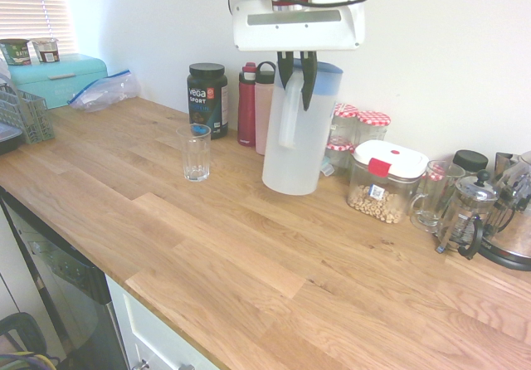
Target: Pour me some water
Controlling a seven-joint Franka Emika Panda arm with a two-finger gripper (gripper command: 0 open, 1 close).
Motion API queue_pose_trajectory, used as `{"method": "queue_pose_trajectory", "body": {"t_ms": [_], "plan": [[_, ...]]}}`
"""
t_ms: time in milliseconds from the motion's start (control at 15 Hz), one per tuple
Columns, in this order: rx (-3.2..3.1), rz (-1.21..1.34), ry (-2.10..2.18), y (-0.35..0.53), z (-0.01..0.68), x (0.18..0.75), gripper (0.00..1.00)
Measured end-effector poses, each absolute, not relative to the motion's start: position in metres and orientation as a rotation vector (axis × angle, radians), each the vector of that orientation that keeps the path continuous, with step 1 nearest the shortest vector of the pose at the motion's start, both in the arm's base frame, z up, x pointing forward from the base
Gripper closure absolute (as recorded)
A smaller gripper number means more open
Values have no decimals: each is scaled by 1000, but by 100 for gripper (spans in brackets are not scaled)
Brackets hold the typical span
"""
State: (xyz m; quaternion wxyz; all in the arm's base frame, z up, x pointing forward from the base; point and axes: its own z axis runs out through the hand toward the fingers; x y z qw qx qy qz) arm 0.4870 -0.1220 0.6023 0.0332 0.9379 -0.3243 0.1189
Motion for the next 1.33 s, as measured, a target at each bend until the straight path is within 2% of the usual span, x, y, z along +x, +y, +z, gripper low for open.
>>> {"method": "queue_pose_trajectory", "body": {"t_ms": [333,800,1333], "plan": [[2743,569,-1284,-139,567,472,100],[2718,544,-1323,-137,548,436,100],[2709,574,-1350,-145,516,420,100]]}}
